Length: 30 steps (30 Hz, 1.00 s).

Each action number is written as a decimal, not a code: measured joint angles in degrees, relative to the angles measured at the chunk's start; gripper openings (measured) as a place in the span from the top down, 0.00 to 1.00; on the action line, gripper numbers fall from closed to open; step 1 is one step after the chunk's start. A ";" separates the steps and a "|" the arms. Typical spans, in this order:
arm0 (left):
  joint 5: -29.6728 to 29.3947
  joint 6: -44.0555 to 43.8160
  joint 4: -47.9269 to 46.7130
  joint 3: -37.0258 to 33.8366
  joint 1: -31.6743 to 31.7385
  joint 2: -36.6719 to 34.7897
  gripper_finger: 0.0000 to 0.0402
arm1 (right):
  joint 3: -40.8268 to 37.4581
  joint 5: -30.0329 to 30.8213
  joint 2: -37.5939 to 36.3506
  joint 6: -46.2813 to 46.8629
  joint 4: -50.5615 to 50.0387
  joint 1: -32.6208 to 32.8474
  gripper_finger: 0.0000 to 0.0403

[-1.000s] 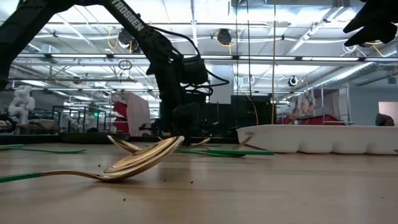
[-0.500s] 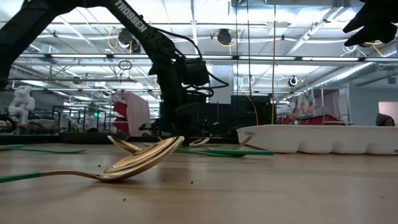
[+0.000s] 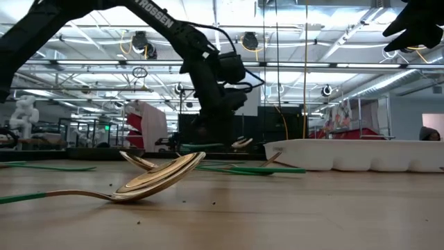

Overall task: Sort silverware
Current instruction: Put the green spoon into the silverware tray

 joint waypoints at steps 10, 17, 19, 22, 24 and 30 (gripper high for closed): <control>3.14 -17.72 -1.71 13.15 -0.06 -0.16 0.98 | 0.01 0.00 0.00 -0.19 -0.02 0.01 0.31; 3.58 -41.81 14.01 17.90 0.02 -0.25 0.98 | 0.01 0.13 0.00 -0.61 0.00 0.01 0.31; 2.87 -48.23 20.09 17.93 -0.08 -0.26 0.98 | 0.01 0.15 0.00 -0.56 -0.02 0.00 0.31; -1.79 -53.71 23.47 17.95 -0.43 -0.26 0.98 | 0.01 0.17 0.00 -0.52 0.00 0.01 0.31; -4.63 -54.75 23.36 17.95 -0.86 -0.26 0.98 | 0.01 0.17 0.00 -0.52 -0.01 0.00 0.31; -10.45 -57.73 23.56 17.95 -4.69 -0.01 0.98 | 0.01 0.25 0.00 -1.58 0.00 0.00 0.31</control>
